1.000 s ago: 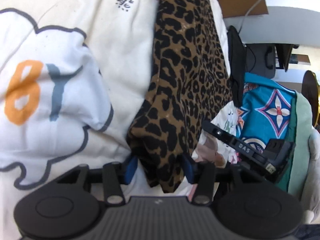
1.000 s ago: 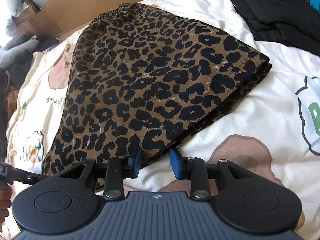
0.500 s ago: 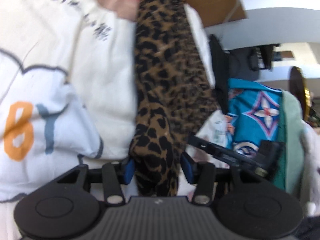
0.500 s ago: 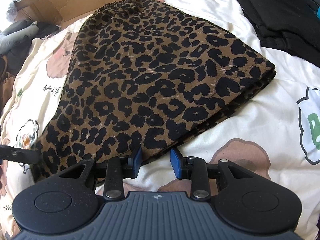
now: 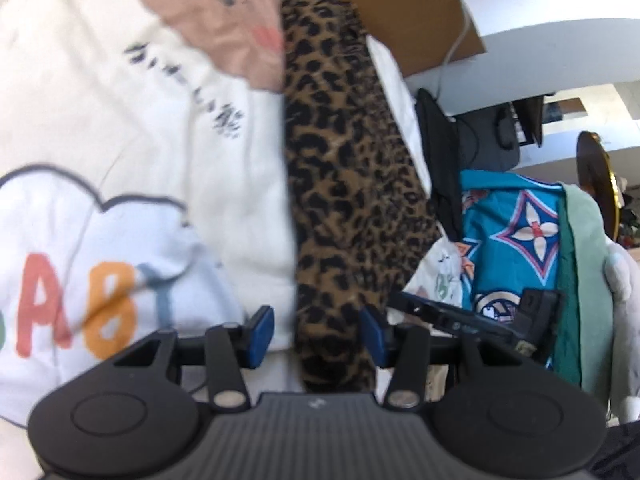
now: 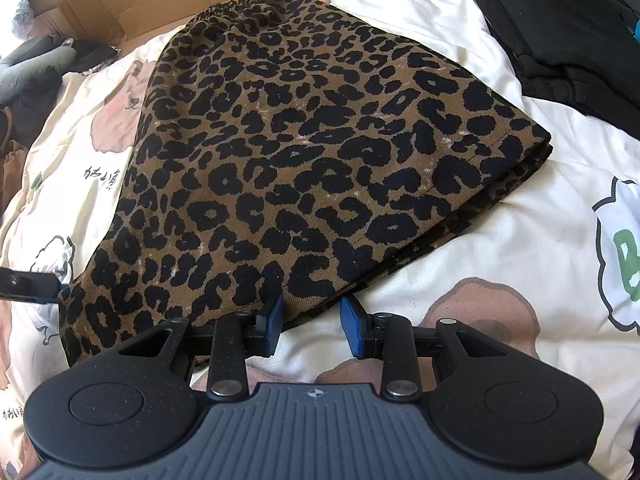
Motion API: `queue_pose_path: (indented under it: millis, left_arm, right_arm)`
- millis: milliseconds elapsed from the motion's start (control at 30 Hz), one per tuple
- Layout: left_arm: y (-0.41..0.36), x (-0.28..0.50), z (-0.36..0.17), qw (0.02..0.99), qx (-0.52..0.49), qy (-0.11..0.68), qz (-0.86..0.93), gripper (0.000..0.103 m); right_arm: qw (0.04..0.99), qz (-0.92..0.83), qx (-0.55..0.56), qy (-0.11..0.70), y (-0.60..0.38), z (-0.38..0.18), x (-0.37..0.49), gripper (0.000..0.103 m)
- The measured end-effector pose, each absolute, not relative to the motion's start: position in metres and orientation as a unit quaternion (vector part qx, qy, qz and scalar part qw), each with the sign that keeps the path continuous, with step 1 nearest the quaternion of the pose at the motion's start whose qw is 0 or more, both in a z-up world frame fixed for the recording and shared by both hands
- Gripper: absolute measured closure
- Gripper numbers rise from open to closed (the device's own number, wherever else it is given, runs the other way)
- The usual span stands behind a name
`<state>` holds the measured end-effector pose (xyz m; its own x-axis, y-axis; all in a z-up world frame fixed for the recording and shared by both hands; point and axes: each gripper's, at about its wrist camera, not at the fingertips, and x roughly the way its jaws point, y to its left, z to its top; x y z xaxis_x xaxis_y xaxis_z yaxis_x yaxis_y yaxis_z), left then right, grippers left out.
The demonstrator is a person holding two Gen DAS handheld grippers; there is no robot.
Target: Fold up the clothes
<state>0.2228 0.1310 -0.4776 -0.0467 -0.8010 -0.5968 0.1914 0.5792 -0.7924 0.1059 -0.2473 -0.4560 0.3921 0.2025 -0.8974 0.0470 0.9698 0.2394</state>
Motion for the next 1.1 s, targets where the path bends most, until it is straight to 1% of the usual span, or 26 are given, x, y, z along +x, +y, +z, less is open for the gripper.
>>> queue_pose_path:
  millis: [533,867,1100]
  left_arm:
    - [0.119,0.219,-0.505,0.572,-0.309,0.651,-0.391,0.053]
    - [0.101,0.202,-0.506,0.531,-0.319,0.662,-0.421,0.053]
    - [0.097,0.201,-0.519,0.543,-0.322,0.672,-0.387,0.054]
  right_arm:
    - [0.826,0.046,0.126,0.548,-0.250,-0.457,0.106,0.064]
    - [0.826,0.049,0.135,0.545,-0.253,-0.457,0.104,0.064]
    - [0.825,0.049,0.151,0.542,-0.255,-0.456,0.103,0.064]
